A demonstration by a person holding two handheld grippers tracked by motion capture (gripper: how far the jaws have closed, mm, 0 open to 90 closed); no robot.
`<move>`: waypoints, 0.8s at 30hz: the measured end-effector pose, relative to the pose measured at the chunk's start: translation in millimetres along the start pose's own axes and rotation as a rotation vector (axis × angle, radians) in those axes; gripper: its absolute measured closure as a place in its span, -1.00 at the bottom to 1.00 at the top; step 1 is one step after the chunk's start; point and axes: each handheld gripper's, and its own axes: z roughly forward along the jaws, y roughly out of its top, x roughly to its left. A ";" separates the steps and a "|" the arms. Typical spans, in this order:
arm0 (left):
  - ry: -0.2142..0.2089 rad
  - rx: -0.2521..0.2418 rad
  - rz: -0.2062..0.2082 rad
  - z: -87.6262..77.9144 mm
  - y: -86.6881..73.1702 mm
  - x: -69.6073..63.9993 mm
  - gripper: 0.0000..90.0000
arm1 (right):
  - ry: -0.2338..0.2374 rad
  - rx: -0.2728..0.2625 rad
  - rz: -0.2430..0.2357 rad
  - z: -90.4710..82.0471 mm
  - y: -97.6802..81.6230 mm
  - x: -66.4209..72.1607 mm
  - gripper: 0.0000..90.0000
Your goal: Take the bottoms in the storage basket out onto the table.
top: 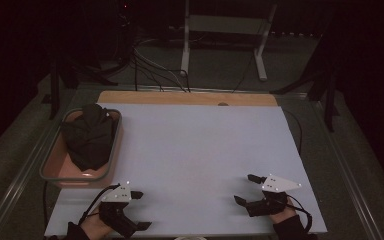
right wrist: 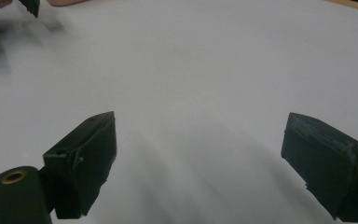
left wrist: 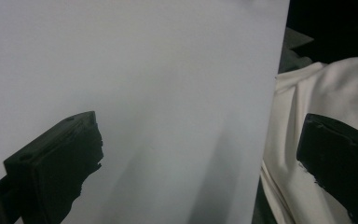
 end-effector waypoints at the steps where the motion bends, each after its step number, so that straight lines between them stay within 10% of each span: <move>1: 0.002 0.002 -0.001 0.1 0.1 -0.2 -0.99 | 0.001 0.000 0.000 -0.2 0.0 -0.1 -0.77; 24: -0.033 0.101 0.038 4.3 13.5 -2.1 -0.99 | 0.025 0.011 -0.021 -3.7 2.3 2.5 -0.77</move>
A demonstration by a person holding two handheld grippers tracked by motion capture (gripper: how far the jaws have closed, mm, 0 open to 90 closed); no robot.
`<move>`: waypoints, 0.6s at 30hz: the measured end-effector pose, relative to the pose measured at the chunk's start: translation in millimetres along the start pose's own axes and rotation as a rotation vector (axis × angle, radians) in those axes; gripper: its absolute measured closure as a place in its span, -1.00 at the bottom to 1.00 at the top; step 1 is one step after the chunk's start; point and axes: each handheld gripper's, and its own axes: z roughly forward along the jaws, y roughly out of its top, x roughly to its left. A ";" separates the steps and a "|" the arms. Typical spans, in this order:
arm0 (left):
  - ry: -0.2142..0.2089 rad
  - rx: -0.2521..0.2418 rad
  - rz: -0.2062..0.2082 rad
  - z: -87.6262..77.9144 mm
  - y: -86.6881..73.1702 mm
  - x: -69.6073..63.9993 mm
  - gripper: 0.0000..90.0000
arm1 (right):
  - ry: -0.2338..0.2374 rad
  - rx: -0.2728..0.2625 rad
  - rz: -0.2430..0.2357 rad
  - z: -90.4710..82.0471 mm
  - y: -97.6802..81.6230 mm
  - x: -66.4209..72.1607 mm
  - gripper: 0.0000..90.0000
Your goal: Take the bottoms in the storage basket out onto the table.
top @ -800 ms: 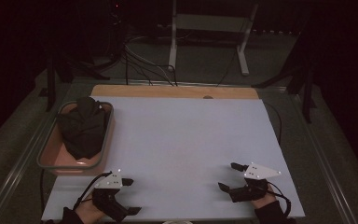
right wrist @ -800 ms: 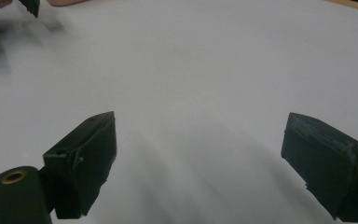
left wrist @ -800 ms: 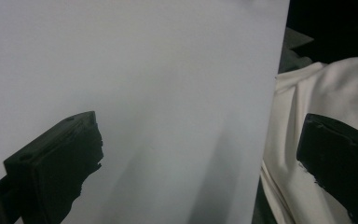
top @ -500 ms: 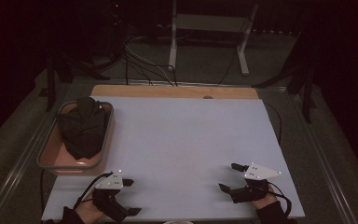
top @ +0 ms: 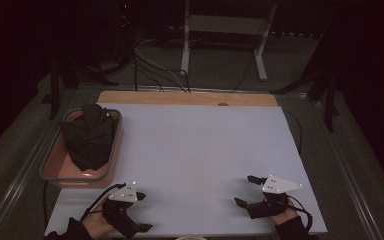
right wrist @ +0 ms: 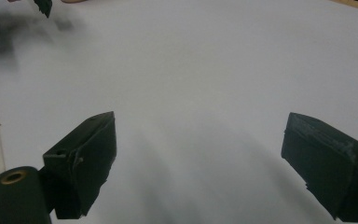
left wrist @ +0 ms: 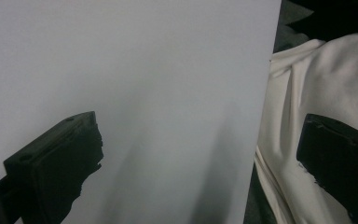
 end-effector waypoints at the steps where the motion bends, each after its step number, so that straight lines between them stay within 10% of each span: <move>1: 0.000 0.000 0.000 0.0 0.0 0.0 -0.99 | 0.000 -0.001 -0.001 -0.2 0.3 0.3 -0.77; 18: 0.015 -0.023 0.056 -25.0 27.7 -3.7 -0.99 | 0.008 -0.016 -0.008 -0.5 4.4 4.3 -0.77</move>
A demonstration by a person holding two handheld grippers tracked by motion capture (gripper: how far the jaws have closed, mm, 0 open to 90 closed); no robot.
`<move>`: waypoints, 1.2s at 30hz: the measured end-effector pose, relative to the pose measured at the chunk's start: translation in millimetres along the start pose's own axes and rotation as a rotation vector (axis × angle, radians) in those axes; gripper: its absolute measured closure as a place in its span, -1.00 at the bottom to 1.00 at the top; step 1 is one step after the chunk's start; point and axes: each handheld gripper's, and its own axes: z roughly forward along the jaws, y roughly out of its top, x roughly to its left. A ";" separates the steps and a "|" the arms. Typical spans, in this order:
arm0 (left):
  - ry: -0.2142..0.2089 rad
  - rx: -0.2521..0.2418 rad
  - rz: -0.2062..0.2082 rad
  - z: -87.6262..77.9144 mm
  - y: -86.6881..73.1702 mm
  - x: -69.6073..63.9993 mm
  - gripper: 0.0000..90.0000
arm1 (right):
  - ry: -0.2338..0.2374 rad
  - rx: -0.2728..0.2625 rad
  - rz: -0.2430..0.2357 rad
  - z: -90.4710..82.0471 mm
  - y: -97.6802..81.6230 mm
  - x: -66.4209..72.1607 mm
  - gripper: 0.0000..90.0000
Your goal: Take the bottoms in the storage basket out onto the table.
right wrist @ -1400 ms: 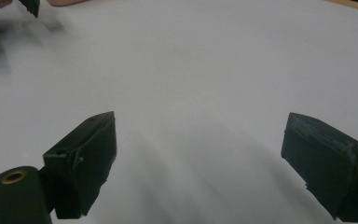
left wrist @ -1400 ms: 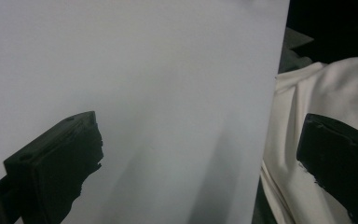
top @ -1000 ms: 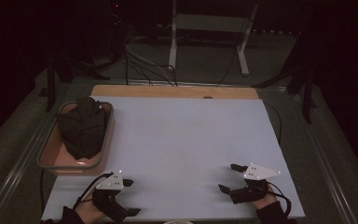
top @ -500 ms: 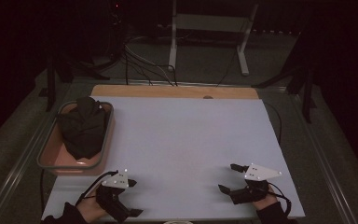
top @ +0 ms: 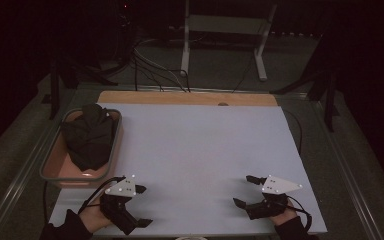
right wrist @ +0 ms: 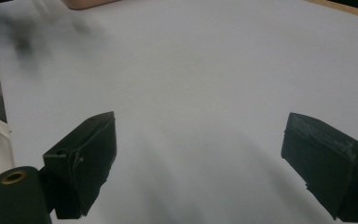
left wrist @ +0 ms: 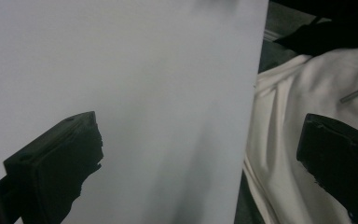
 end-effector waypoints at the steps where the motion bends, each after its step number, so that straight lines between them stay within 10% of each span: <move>1: -0.001 0.003 -0.002 -1.4 1.1 0.3 -0.99 | 0.000 0.000 0.002 0.1 0.1 0.0 -0.77; 36: 0.059 0.015 -0.004 -52.7 35.4 13.1 -0.99 | 0.011 -0.016 0.008 0.4 3.3 1.8 -0.77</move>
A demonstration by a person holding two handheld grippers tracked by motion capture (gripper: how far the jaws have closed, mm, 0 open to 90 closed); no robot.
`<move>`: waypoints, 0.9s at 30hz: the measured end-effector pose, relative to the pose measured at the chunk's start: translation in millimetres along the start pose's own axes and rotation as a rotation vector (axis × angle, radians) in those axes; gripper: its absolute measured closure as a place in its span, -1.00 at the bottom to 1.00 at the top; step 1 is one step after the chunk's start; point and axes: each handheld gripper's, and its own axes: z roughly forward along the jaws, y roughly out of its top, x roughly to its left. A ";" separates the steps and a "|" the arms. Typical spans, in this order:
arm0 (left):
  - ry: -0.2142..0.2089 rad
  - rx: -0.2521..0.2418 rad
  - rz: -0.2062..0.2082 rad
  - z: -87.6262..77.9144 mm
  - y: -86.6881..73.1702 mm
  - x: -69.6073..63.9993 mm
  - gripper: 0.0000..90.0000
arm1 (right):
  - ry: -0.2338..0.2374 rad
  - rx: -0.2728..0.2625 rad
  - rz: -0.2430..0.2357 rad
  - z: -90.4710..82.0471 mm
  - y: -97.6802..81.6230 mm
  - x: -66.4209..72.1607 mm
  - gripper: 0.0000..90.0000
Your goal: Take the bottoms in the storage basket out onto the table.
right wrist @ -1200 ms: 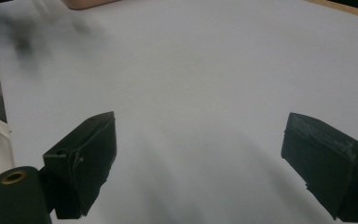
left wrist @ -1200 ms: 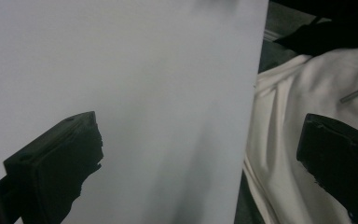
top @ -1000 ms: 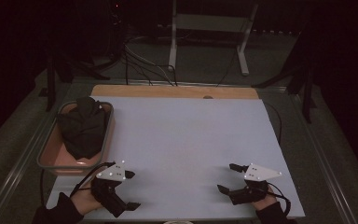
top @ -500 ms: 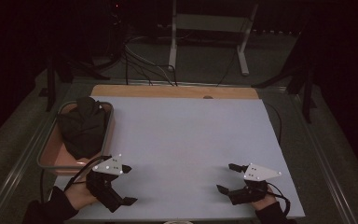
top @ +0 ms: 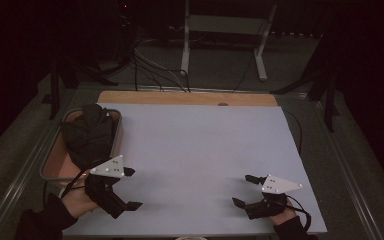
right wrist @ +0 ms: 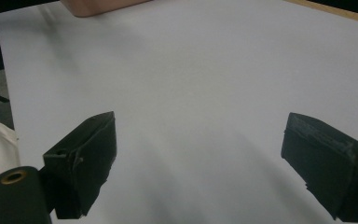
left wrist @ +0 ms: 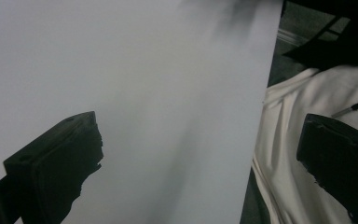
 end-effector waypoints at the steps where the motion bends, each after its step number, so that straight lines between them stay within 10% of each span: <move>1: 0.002 -0.001 -0.001 -2.1 0.4 1.3 -0.99 | 0.001 0.000 0.000 0.1 0.0 0.1 -0.77; 27: 0.144 -0.037 -0.049 -45.4 4.2 31.1 -0.99 | 0.000 -0.002 0.002 0.8 0.4 0.1 -0.77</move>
